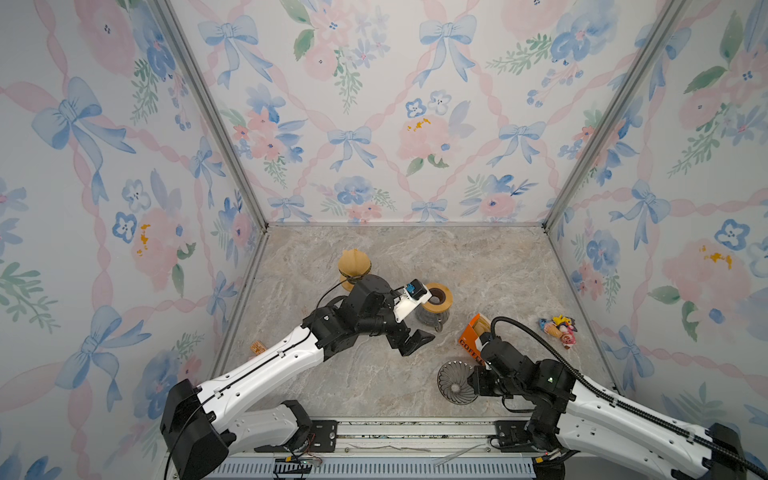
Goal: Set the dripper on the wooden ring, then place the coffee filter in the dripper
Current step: 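Grasp the glass dripper cone by its rim with the right gripper, then lift the glass dripper and carry it over the wooden ring with the right gripper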
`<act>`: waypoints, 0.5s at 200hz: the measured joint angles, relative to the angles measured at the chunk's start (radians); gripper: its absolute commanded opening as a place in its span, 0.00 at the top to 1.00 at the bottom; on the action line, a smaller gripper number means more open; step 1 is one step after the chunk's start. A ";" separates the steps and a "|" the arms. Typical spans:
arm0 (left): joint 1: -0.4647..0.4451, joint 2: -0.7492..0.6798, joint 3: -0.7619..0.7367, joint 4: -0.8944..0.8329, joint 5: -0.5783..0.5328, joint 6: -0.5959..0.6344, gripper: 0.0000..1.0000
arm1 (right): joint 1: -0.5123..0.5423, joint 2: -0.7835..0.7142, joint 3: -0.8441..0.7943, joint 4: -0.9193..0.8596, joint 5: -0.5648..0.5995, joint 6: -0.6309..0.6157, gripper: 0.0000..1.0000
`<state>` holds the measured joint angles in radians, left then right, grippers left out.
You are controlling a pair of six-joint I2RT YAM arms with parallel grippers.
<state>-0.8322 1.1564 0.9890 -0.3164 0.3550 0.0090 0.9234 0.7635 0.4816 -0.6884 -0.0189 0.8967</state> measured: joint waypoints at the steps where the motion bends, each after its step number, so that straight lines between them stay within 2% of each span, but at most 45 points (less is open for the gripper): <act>1: 0.000 0.000 0.000 0.000 0.000 0.000 0.02 | 0.000 0.000 0.001 -0.001 0.000 -0.002 0.89; 52: 0.000 -0.015 -0.003 0.006 0.000 0.008 0.02 | -0.036 0.003 0.042 -0.035 -0.002 -0.027 0.90; 100: 0.000 -0.040 -0.017 0.018 -0.007 0.007 0.02 | -0.115 0.018 0.114 -0.058 -0.029 -0.051 0.91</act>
<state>-0.8322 1.1168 0.9722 -0.2989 0.3481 0.0158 0.8085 0.7818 0.5957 -0.7467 -0.0475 0.8459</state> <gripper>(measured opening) 0.982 0.092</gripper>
